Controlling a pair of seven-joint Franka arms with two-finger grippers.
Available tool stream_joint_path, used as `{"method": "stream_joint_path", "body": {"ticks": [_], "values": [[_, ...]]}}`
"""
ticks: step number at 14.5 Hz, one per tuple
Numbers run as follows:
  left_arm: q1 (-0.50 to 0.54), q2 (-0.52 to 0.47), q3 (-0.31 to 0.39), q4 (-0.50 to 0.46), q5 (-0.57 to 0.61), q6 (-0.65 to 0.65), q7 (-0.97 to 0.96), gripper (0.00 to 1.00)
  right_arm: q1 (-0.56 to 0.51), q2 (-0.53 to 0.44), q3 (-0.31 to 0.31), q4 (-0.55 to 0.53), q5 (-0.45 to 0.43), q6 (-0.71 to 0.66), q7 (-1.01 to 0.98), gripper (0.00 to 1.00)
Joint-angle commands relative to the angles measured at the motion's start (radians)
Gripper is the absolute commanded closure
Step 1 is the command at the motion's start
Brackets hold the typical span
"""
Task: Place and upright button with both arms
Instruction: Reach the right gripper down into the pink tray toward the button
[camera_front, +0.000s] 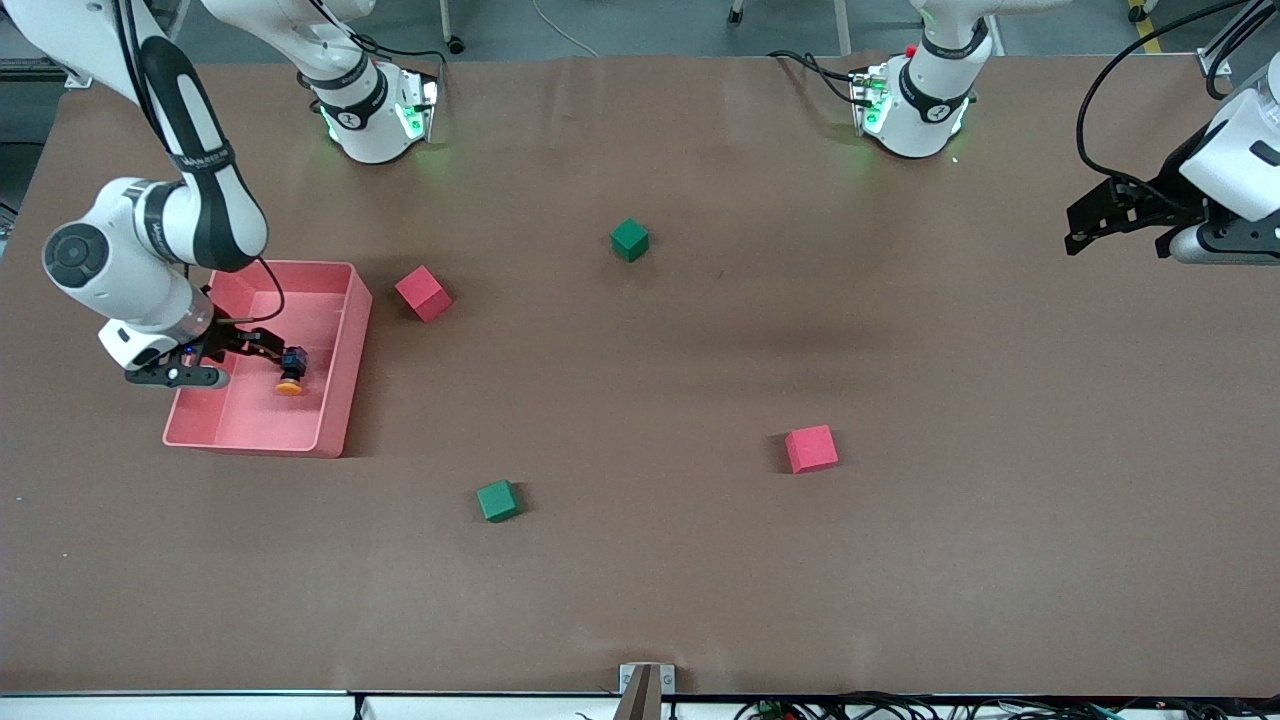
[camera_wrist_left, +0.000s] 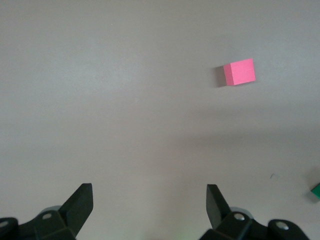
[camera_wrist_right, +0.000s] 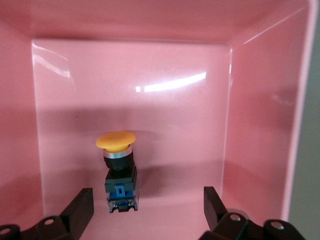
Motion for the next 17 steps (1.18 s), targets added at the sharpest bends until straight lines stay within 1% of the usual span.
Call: {"method": "stream_joint_path", "body": {"ticks": [1, 2, 4, 6, 9, 13, 14, 17], "values": [[0.003, 0.011, -0.001, 0.018, -0.015, -0.009, 0.003, 0.0, -0.018, 0.042, 0.047, 0.005, 0.065, 0.051, -0.029, 0.03], [0.003, 0.011, -0.001, 0.02, -0.015, -0.008, 0.003, 0.0, -0.025, 0.059, 0.061, 0.007, 0.081, 0.06, -0.029, 0.04], [0.003, 0.011, -0.001, 0.02, -0.015, -0.008, 0.003, 0.0, -0.028, 0.085, 0.079, 0.008, 0.084, 0.105, -0.029, 0.05], [0.005, 0.011, -0.001, 0.02, -0.015, -0.008, 0.003, 0.0, -0.029, 0.11, 0.082, 0.008, 0.084, 0.139, -0.029, 0.05], [0.005, 0.011, -0.001, 0.02, -0.015, -0.008, 0.003, 0.0, -0.031, 0.123, 0.082, 0.01, 0.084, 0.149, -0.029, 0.06], [0.006, 0.012, -0.001, 0.018, -0.014, -0.005, -0.003, 0.0, -0.046, 0.162, 0.084, 0.011, 0.084, 0.194, -0.029, 0.1], [0.006, 0.017, -0.001, 0.02, -0.014, -0.005, -0.003, 0.0, -0.048, 0.166, 0.085, 0.011, 0.082, 0.195, -0.031, 0.15], [0.003, 0.017, -0.001, 0.02, -0.014, -0.005, -0.006, 0.0, -0.048, 0.18, 0.09, 0.011, 0.082, 0.211, -0.031, 0.36]]}}
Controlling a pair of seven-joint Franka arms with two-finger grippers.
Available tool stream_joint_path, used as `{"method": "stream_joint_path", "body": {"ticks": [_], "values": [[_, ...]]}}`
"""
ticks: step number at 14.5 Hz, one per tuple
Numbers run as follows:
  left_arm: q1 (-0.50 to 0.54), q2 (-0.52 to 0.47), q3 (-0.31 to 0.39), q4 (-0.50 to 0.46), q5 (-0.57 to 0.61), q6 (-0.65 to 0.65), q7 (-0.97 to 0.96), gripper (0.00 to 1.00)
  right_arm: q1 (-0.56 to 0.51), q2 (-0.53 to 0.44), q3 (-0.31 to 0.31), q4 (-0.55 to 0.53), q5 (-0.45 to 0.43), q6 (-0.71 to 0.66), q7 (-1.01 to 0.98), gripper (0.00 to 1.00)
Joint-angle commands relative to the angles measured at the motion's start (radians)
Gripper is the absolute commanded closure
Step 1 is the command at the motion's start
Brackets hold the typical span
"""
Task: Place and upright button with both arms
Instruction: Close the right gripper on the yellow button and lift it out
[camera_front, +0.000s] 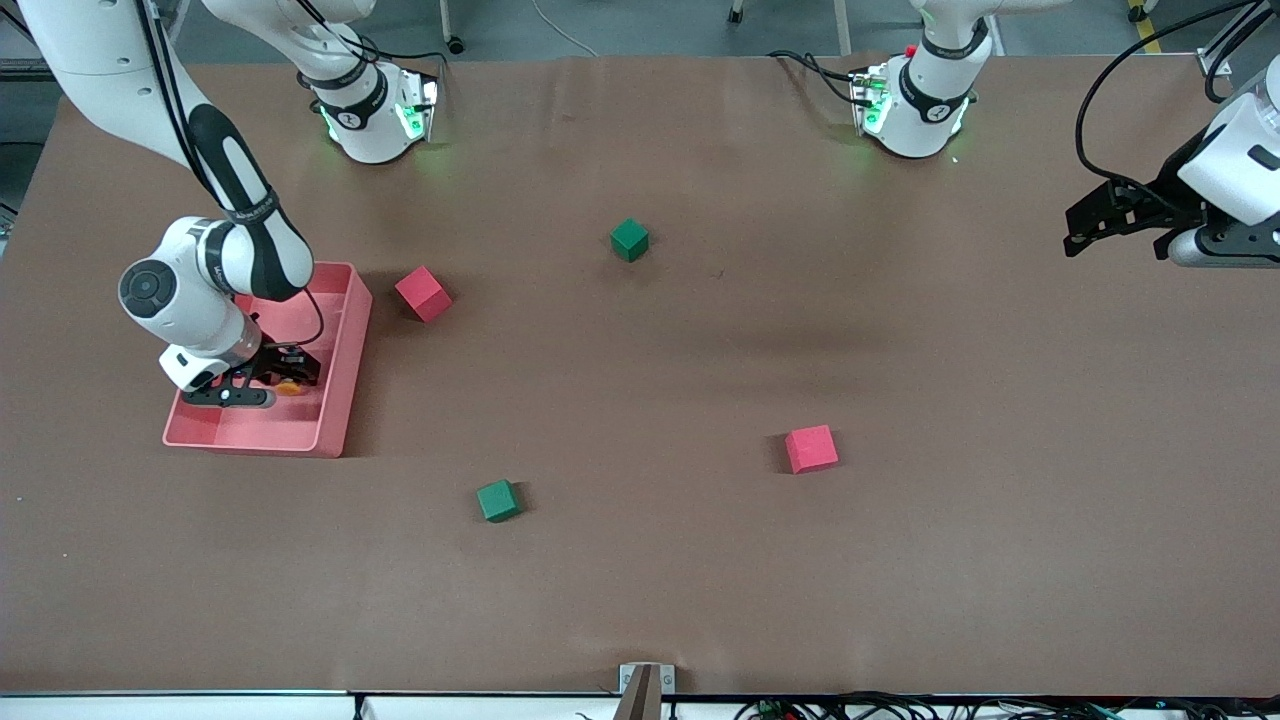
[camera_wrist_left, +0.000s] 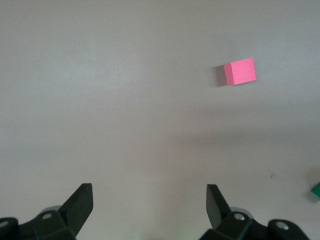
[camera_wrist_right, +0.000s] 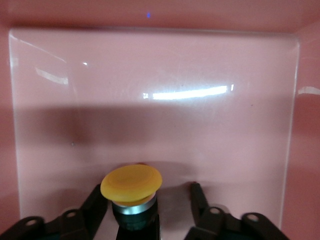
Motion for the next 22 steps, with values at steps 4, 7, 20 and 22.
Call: {"method": "stream_joint_path", "body": {"ticks": [4, 7, 20, 22], "values": [[0.002, 0.009, -0.003, 0.021, -0.013, -0.006, -0.006, 0.0, -0.028, 0.016, 0.033, 0.005, 0.016, 0.031, -0.02, 0.83], [0.002, 0.009, -0.003, 0.02, -0.013, -0.005, -0.006, 0.0, -0.026, 0.0, 0.033, 0.005, 0.014, 0.025, -0.023, 0.99], [0.004, 0.014, -0.003, 0.021, -0.013, -0.003, -0.006, 0.0, -0.025, -0.145, 0.034, 0.347, 0.039, -0.661, -0.043, 1.0], [0.004, 0.014, -0.003, 0.021, -0.013, -0.003, -0.006, 0.0, 0.003, -0.142, 0.066, 0.439, 0.117, -0.793, 0.055, 1.0]]}}
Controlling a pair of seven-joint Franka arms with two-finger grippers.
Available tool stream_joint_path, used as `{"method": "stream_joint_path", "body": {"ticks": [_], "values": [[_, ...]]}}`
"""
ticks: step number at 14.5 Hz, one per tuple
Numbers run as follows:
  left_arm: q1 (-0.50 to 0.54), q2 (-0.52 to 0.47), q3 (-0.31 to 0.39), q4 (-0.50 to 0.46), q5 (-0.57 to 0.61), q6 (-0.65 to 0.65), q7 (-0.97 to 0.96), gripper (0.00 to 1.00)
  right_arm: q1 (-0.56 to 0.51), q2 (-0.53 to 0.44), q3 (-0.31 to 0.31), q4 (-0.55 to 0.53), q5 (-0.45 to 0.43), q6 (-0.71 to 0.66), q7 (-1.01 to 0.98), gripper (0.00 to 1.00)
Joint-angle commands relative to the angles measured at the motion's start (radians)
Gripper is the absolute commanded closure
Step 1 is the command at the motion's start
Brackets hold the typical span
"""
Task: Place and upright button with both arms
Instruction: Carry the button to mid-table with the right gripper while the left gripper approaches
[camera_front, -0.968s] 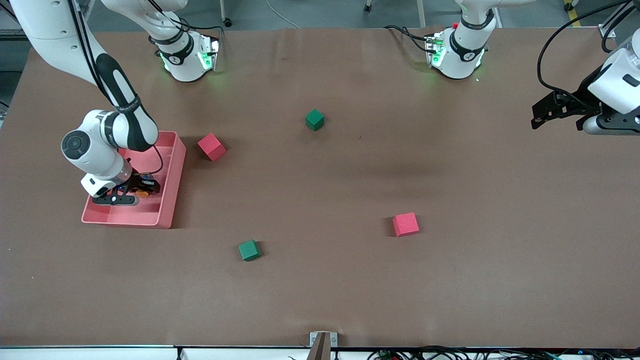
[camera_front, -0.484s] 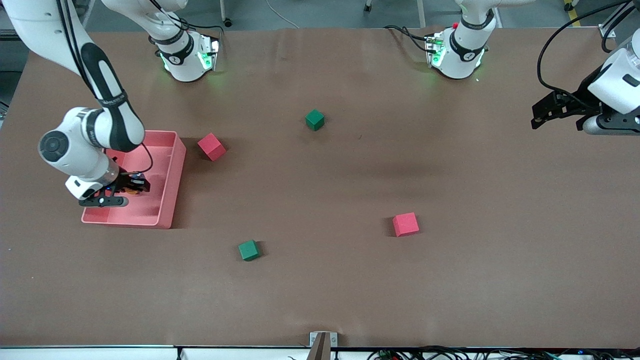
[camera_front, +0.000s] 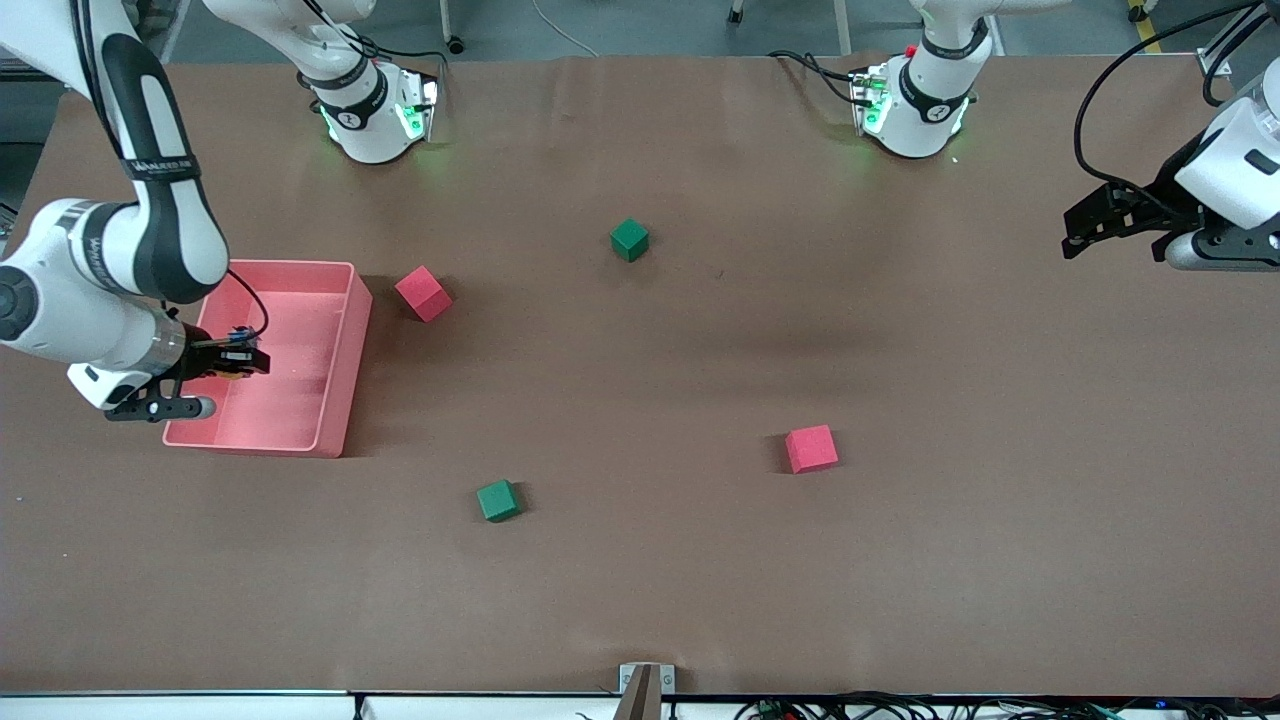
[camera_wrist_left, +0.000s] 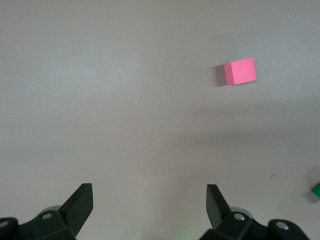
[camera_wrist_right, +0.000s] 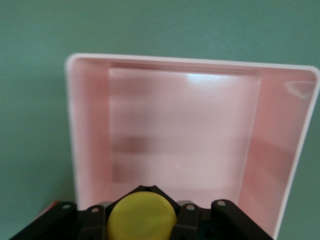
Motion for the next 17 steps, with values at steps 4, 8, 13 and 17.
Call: {"method": "stream_joint_path", "body": {"ticks": [4, 8, 13, 17], "values": [[0.006, 0.01, -0.001, 0.022, -0.014, -0.004, -0.005, 0.0, 0.026, 0.011, 0.28, 0.222, 0.054, -0.186, 0.495, 1.0], [0.006, 0.01, 0.004, 0.021, -0.014, -0.004, 0.002, 0.0, 0.087, 0.085, 0.441, 0.302, -0.007, -0.132, 0.703, 0.99], [0.004, 0.01, 0.004, 0.021, -0.014, -0.004, -0.007, 0.0, 0.277, 0.223, 0.454, 0.302, -0.055, 0.07, 0.812, 0.98], [0.003, 0.01, 0.004, 0.022, -0.014, -0.004, -0.007, 0.0, 0.364, 0.332, 0.454, 0.321, -0.134, 0.187, 0.896, 0.98]]}}
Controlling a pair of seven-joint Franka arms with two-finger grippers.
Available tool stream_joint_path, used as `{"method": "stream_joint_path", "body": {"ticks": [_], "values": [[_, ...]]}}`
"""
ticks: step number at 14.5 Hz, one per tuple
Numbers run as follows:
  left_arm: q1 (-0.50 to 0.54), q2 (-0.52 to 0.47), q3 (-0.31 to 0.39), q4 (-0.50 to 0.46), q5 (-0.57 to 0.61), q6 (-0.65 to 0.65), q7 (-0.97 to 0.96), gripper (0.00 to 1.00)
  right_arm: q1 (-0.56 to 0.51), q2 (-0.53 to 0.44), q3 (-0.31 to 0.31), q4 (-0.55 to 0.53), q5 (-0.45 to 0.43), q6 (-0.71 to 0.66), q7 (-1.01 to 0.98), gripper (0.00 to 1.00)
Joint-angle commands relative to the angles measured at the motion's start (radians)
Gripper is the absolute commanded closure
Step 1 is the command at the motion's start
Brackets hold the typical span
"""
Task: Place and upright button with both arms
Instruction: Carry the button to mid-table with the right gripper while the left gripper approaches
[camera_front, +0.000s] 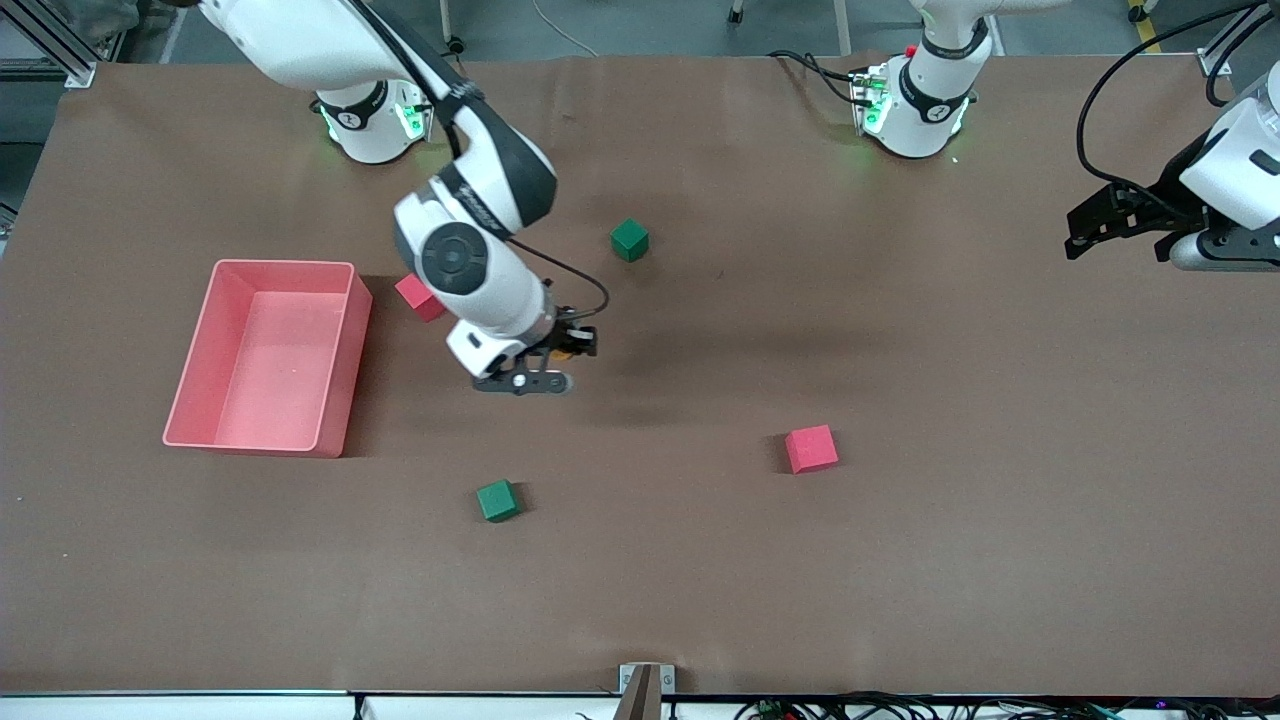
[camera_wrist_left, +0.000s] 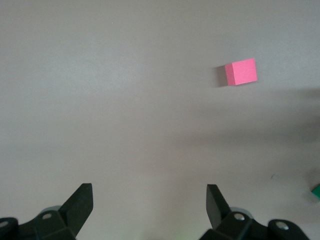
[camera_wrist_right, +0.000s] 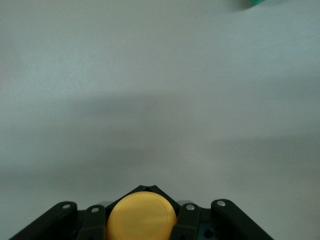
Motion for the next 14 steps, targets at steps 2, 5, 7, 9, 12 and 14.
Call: {"method": "stream_joint_path", "body": {"ticks": [2, 5, 7, 9, 12, 14], "values": [[0.001, 0.012, 0.0, 0.023, -0.014, 0.014, -0.007, 0.0, 0.06, 0.119, 0.001, 0.085, -0.1, 0.005, 0.04, 0.98], [0.004, 0.036, -0.001, 0.049, -0.026, 0.028, -0.002, 0.0, 0.098, 0.199, 0.001, 0.12, -0.166, 0.01, 0.04, 0.95], [0.003, 0.041, -0.001, 0.049, -0.03, 0.03, -0.004, 0.0, 0.124, 0.248, 0.001, 0.151, -0.197, 0.016, 0.04, 0.93], [-0.002, 0.055, -0.003, 0.051, -0.03, 0.03, -0.004, 0.0, 0.135, 0.277, -0.001, 0.156, -0.217, 0.08, 0.04, 0.9], [-0.008, 0.07, -0.006, 0.049, -0.028, 0.04, -0.01, 0.0, 0.14, 0.299, -0.002, 0.156, -0.26, 0.105, 0.039, 0.66], [-0.022, 0.105, -0.017, 0.046, -0.027, 0.06, -0.049, 0.0, 0.134, 0.299, -0.007, 0.156, -0.289, 0.107, 0.04, 0.27]]}}
